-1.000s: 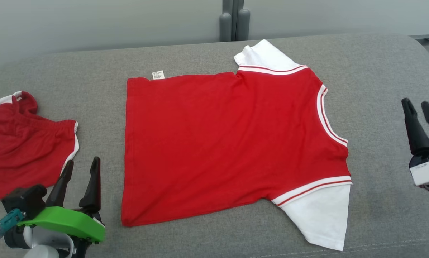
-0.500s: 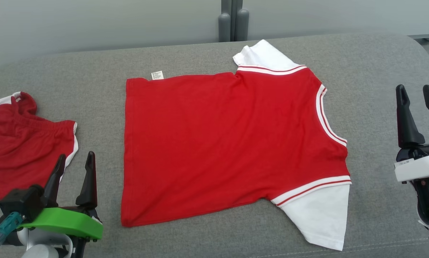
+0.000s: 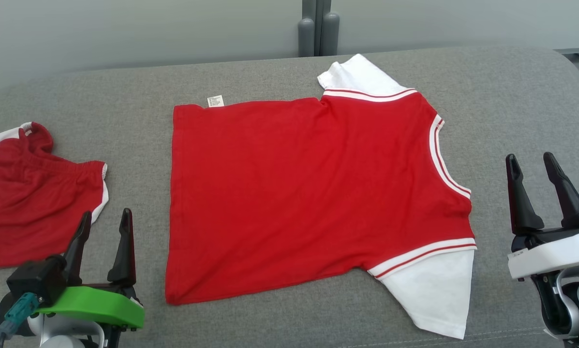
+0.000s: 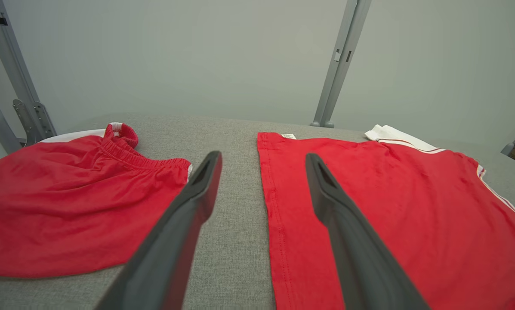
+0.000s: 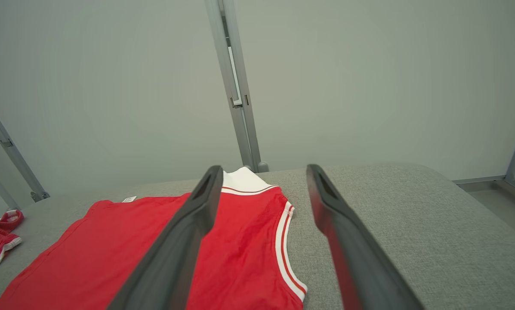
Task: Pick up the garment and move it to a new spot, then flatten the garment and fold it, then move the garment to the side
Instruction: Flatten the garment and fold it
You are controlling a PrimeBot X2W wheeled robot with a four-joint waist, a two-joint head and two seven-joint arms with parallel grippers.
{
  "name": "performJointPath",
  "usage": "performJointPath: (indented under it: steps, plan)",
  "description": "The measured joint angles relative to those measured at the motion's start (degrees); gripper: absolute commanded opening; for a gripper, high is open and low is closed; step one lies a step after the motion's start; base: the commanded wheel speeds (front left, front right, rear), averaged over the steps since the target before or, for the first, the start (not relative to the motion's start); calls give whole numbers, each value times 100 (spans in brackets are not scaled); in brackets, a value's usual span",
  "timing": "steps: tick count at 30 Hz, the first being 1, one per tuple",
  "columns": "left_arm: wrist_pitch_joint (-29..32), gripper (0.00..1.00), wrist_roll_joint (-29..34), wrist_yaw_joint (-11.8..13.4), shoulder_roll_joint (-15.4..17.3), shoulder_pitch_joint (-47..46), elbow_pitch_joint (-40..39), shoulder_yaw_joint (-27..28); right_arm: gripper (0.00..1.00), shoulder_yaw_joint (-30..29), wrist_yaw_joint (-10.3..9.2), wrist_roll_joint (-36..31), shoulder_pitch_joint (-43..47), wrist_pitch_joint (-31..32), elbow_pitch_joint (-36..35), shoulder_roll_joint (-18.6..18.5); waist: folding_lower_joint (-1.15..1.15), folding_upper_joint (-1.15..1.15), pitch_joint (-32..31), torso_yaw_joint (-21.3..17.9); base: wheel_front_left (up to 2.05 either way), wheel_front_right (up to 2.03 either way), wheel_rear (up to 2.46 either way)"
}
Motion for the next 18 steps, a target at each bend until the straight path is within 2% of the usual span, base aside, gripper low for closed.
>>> performJointPath:
  steps: [18]
  plan:
    - [-1,100,257,1,-210,26,-125,177,100,-101,4,-342,110,0,-24,298,0,0,5,-3,0,0,0]
